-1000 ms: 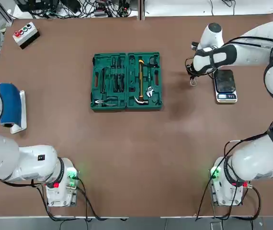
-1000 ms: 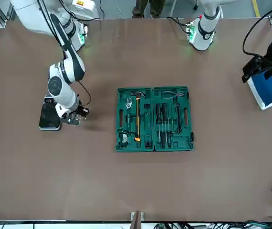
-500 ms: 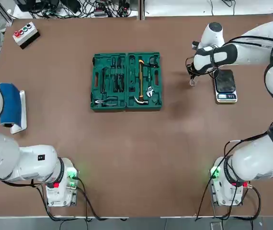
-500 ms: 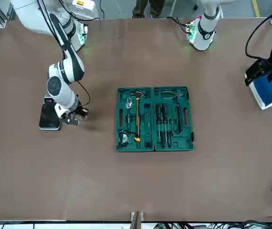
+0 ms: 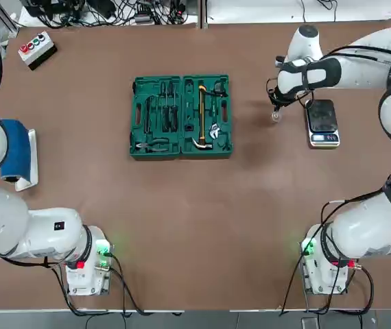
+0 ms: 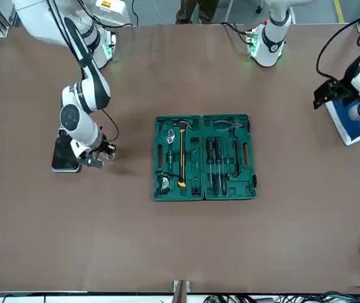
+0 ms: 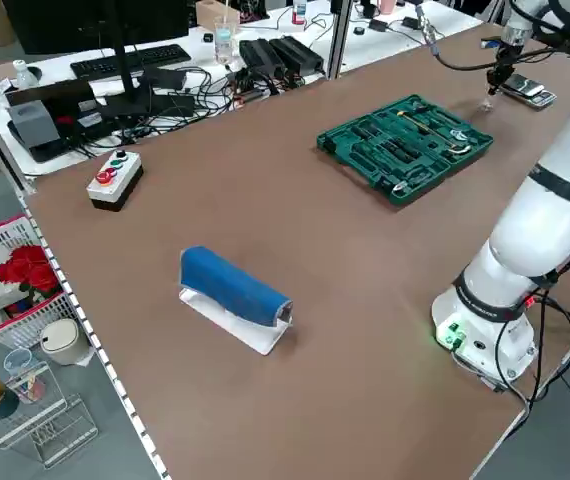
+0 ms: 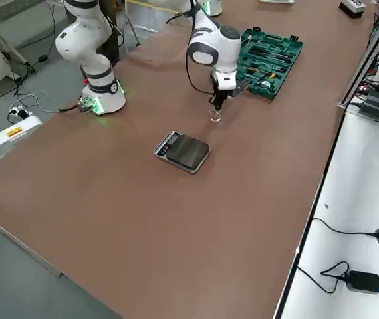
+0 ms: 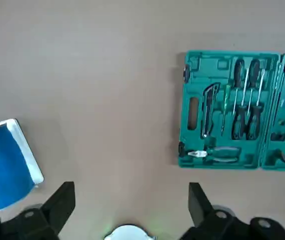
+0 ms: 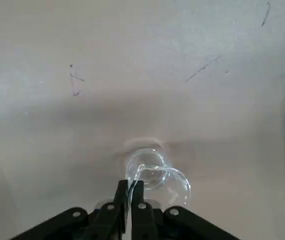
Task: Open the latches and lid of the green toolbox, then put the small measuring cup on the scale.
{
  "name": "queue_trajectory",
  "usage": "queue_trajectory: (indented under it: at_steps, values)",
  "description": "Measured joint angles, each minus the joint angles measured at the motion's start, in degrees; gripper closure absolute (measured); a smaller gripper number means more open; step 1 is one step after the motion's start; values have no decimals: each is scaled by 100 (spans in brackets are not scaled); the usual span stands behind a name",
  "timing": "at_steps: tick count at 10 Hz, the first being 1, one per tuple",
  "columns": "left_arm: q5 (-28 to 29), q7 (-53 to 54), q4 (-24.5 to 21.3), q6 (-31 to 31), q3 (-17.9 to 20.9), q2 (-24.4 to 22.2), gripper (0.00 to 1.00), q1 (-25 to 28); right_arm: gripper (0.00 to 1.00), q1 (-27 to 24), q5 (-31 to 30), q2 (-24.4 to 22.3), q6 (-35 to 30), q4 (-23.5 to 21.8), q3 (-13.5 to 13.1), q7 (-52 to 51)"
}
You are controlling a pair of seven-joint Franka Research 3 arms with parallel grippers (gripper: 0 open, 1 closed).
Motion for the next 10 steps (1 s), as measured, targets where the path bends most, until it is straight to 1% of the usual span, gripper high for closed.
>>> queue_trajectory:
  at_steps: [1,3,6,7,10]
  values:
    - [0,37,3,18,6,0,0,6,94,0,0,-1,-208,95,0,0]
    - [0,-164,6,243,1,7,0,-2,94,-44,0,-45,-543,271,-6,-7]
    - [0,-250,6,379,-3,31,0,4,94,-351,-7,-395,-948,334,-38,-465]
    - [0,-251,6,397,3,31,0,15,94,-435,-15,-521,-1079,329,-106,-734]
    - [0,-252,6,411,-2,38,0,-2,94,-540,-25,-789,-1217,132,-699,-1851]
